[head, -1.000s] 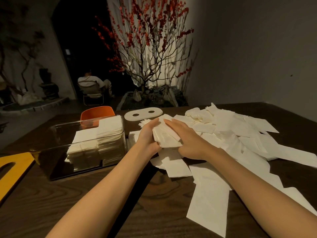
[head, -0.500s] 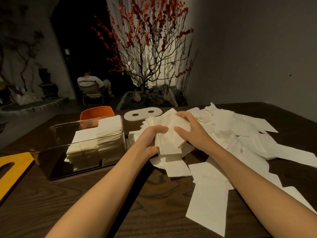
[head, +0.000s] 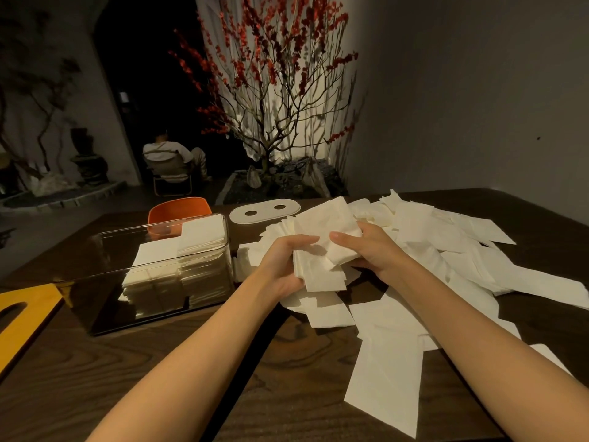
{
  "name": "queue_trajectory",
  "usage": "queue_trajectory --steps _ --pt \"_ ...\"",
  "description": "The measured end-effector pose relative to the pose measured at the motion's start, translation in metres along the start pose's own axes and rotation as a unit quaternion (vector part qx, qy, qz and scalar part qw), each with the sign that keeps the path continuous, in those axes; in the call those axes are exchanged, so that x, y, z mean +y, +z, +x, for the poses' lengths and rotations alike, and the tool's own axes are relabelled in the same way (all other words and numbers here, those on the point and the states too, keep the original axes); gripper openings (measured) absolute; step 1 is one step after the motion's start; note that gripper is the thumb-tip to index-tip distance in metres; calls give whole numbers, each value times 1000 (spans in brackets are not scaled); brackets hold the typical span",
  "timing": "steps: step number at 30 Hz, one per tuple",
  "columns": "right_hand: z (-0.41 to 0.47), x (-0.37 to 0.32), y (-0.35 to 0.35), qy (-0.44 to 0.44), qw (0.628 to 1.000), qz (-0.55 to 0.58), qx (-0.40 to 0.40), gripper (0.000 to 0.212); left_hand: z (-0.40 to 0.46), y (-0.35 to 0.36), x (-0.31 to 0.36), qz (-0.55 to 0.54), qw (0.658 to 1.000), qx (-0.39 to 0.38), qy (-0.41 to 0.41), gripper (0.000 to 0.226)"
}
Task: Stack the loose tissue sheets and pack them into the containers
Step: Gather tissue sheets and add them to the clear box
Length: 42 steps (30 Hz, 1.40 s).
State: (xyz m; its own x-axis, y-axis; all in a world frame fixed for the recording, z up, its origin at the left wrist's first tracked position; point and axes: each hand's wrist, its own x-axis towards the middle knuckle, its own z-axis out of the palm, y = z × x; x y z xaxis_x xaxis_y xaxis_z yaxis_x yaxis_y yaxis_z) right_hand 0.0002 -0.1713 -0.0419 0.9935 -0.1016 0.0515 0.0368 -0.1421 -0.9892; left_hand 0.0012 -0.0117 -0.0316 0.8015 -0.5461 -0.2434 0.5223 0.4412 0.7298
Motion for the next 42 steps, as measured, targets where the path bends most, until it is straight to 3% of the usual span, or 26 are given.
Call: queue_trajectory --steps 4,6,9,13,15,18,20,23,28,32,37,42 --pt "-3 -2 1 15 999 28 25 22 3 -5 2 -7 1000 2 -21 33" --pt "-2 -4 0 37 994 85 63 30 4 -7 4 -16 1000 10 -21 31" --pt "-3 -10 -3 80 977 171 102 32 7 -10 5 -56 998 15 -13 46" --pt "-5 -11 -6 103 958 261 53 15 9 -12 4 -92 996 15 9 36" --pt "-8 -11 -4 93 965 245 -8 6 10 -12 3 -86 996 10 11 27" --pt "-11 -9 5 91 978 181 -45 12 12 -11 1 -87 996 -21 16 59" --pt "-11 -7 12 98 985 137 -47 26 11 -9 0 -77 996 -37 26 68" --pt "-11 -5 17 91 991 79 -60 25 11 -8 -1 -63 997 -17 30 47" --pt "-9 -8 18 109 993 43 2 21 16 -10 -2 -62 997 14 41 23" --pt "-9 -5 19 83 996 -23 36 16 14 -8 -3 -52 998 17 31 25" --pt "-8 -3 18 43 997 -65 -13 30 11 -7 -4 -27 999 4 17 26" --pt "-5 -3 11 22 995 -94 12 18 11 -14 0 -104 994 -24 35 36"
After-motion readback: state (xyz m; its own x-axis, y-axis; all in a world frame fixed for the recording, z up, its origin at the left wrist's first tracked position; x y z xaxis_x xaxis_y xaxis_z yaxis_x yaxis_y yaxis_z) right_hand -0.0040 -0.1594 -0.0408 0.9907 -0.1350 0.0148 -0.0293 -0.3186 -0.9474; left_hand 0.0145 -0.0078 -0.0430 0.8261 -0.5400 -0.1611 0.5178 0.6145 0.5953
